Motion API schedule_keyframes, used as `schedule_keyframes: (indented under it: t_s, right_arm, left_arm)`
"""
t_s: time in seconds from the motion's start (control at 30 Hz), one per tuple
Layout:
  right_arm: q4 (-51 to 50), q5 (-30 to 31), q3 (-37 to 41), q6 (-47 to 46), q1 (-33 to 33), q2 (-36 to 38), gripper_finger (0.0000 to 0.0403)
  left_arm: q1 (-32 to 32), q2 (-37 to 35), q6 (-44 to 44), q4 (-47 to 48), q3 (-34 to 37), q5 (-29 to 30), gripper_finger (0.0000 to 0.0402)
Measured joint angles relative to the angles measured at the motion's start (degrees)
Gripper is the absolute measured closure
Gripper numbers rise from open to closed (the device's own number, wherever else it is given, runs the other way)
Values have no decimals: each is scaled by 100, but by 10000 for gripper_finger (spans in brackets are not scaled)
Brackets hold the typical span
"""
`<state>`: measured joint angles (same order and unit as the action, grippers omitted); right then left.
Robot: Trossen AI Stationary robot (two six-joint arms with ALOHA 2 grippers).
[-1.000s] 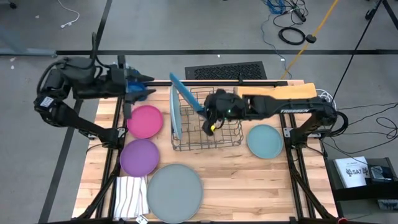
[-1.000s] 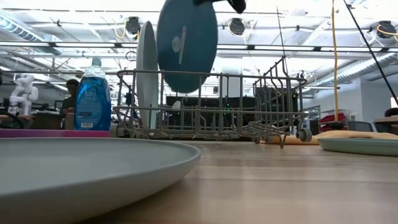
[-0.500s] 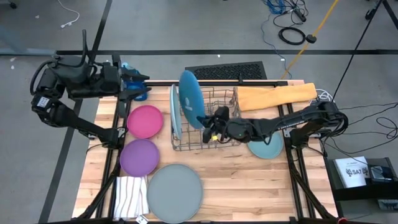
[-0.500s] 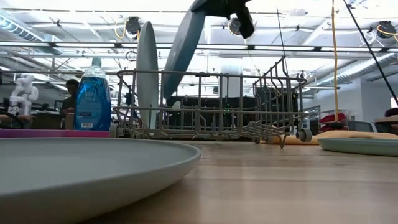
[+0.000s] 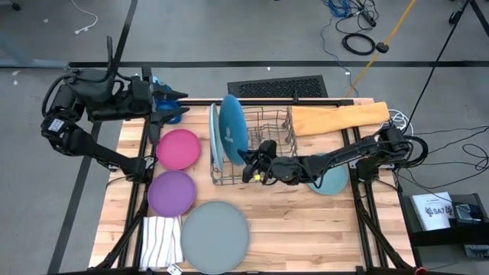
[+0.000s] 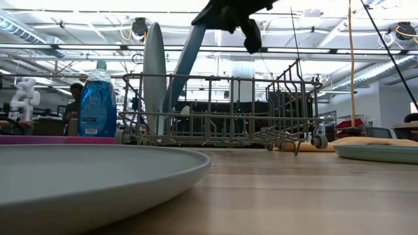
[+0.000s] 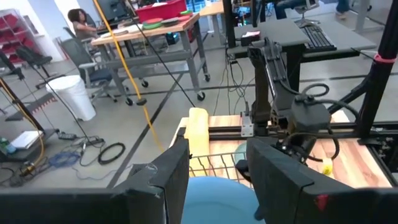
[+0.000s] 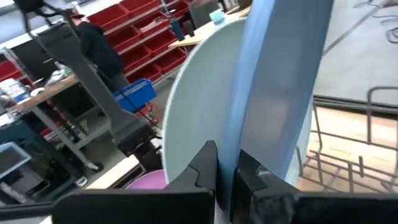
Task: Sort dishes
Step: Put the blue plate into the dish rack
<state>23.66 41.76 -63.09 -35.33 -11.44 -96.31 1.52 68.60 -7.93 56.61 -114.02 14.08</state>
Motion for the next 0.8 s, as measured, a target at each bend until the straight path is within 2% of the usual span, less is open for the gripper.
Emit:
schedule_keyframes:
  t_s: [0.37, 0.8]
  right_arm:
    - [-13, 725, -4, -63, -243, -117, 398]
    - [-129, 776, -5, -304, -256, -546, 398]
  left_arm:
    - [0, 2, 2, -17, 0, 109, 240]
    - [0, 2, 3, -56, 0, 119, 240]
